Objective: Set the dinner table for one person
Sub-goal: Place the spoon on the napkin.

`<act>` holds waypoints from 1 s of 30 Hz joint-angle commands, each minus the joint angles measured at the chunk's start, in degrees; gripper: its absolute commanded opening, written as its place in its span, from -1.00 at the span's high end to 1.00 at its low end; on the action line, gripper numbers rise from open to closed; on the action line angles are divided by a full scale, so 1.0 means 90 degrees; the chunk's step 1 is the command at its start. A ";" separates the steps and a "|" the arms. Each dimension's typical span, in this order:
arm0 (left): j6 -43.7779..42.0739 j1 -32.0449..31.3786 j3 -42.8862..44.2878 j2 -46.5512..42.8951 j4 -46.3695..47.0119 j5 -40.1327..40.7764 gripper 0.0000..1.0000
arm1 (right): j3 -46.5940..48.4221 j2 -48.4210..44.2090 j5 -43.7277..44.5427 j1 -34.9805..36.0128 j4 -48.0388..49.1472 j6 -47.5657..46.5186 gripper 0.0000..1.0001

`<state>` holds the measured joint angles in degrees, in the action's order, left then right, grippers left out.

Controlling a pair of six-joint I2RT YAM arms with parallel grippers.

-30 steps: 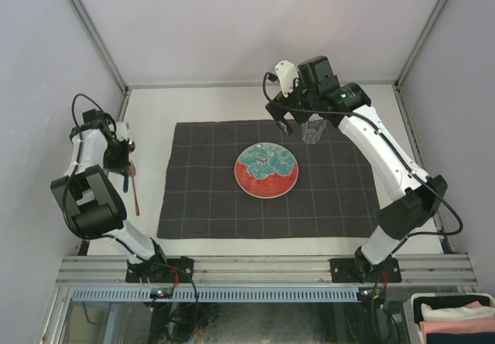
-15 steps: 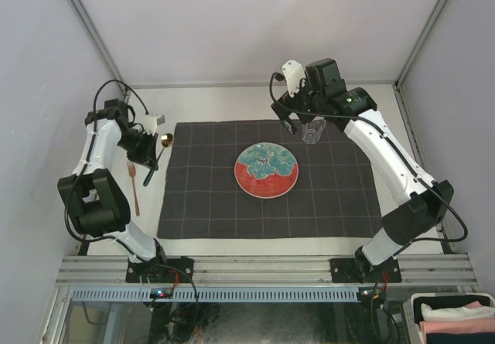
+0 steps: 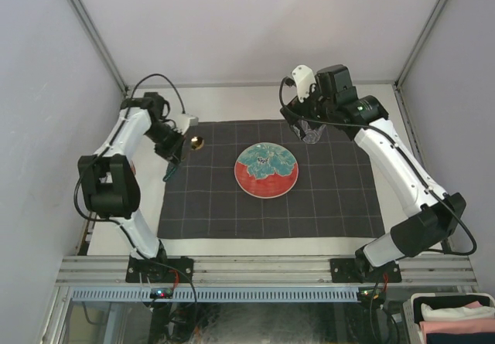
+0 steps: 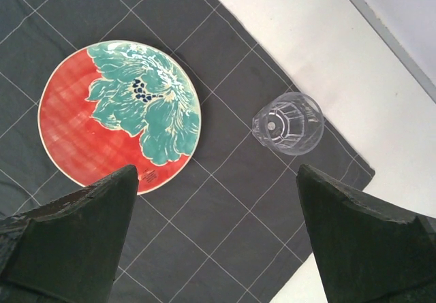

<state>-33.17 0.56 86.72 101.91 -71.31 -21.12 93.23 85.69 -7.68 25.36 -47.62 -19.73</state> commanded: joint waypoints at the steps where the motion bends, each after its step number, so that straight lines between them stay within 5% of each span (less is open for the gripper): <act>1: -0.0264 -0.0580 0.0477 -0.0041 -0.0172 0.0181 0.99 | 0.0030 -0.0328 -0.0049 -0.0146 0.0223 -0.0109 -0.99; 15: -0.0462 -0.1565 0.0866 0.0342 -0.0534 0.0599 1.00 | -0.0305 -0.0551 -0.0189 -0.0401 0.0280 -0.0072 -0.99; 21: -0.1119 -0.2505 0.1126 0.0523 -0.0651 0.1152 1.00 | -0.0338 -0.0545 -0.0242 -0.0414 0.0345 -0.0022 -0.99; 30: -0.1124 -0.3393 0.2380 0.1391 -0.0829 0.1012 1.00 | -0.0358 -0.0771 -0.0183 -0.0560 0.0147 -0.0066 -0.99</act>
<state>-42.06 -28.36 102.43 114.32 -78.32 -11.00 89.71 82.13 -9.15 21.10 -47.40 -20.29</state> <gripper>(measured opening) 0.047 0.995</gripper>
